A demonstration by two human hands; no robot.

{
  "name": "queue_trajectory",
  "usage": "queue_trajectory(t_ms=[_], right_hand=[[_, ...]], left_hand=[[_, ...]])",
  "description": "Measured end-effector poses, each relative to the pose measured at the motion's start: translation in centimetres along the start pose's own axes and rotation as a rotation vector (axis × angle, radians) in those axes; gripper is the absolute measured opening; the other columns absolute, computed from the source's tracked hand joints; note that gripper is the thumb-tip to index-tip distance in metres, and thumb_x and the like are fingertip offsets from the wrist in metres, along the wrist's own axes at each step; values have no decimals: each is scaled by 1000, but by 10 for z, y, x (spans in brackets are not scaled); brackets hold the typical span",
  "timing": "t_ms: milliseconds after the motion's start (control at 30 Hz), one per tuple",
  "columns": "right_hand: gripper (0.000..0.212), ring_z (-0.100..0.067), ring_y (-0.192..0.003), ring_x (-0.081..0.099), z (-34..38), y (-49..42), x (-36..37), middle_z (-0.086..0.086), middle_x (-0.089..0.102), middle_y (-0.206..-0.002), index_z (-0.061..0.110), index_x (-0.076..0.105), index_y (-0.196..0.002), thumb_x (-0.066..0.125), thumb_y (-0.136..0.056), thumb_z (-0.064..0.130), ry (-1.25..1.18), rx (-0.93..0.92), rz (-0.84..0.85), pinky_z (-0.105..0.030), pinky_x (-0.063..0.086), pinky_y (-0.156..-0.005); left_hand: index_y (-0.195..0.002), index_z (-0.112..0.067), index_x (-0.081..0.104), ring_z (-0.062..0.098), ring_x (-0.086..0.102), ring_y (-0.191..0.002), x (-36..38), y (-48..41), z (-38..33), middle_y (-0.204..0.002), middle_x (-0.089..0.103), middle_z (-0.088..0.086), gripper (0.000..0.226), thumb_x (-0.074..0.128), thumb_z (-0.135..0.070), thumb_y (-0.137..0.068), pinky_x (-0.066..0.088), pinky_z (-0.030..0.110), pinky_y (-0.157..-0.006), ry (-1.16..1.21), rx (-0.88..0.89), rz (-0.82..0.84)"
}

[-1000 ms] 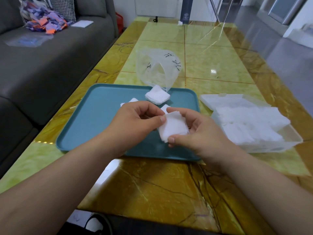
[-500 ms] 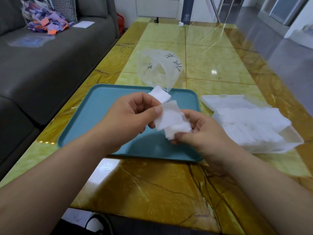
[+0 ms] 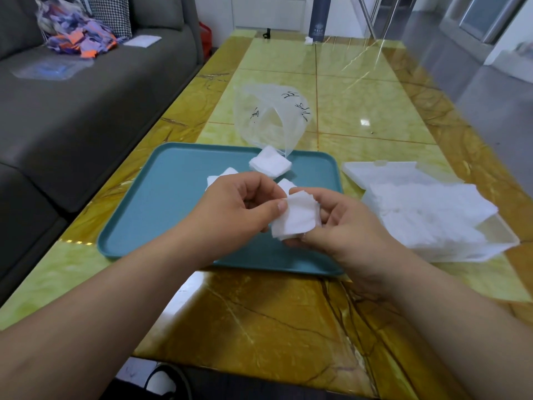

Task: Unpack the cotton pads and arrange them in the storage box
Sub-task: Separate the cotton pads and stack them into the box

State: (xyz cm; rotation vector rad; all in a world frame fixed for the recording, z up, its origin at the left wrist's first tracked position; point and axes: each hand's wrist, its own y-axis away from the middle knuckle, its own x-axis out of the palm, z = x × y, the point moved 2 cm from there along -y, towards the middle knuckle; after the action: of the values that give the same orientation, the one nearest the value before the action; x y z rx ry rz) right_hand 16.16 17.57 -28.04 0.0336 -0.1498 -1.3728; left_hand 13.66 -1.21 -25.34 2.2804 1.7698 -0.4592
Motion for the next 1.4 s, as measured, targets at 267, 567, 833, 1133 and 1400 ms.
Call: queue_trajectory(t_ms=[267,567,833,1133,1400], right_hand=[[45,-27,-106,75,4,2,2,-13,78,-108,10,72,-121,72,-84,-16,35,-27,14,-38,63,-86],[28,-33,-109,73,9,1,4,-20,75,-115,5,73,-119,51,-103,1,-136,92,-3,-44,63,-85],[27,-30,-105,75,8,-2,0,-16,76,-116,6,70,-119,46,-109,9,-203,164,-151,-43,65,-79],[25,-32,-109,73,10,-1,-3,-18,74,-119,9,72,-116,49,-108,9,-94,157,-178,-41,65,-78],[32,-37,-109,73,12,1,2,-20,76,-114,5,73,-118,42,-107,3,-70,153,-67,-59,57,-96]], left_hand=[[-101,-32,74,7,62,-82,4,0,0,-92,67,-16,17,80,-26,-86,40,6,-66,-338,192,-103],[-86,-21,79,-8,52,-56,2,1,-4,-69,64,-22,9,81,-12,-85,37,5,-58,-178,185,-143],[-91,-29,70,22,63,-69,-6,-1,-1,-91,71,-12,8,72,-21,-93,53,33,-63,-213,156,-140],[-91,-23,74,3,58,-61,-12,4,-12,-80,72,-7,10,76,-14,-91,46,12,-58,-257,225,31],[-91,-19,77,-5,56,-60,0,0,-8,-70,64,-28,5,78,-14,-89,40,4,-60,-243,228,47]])
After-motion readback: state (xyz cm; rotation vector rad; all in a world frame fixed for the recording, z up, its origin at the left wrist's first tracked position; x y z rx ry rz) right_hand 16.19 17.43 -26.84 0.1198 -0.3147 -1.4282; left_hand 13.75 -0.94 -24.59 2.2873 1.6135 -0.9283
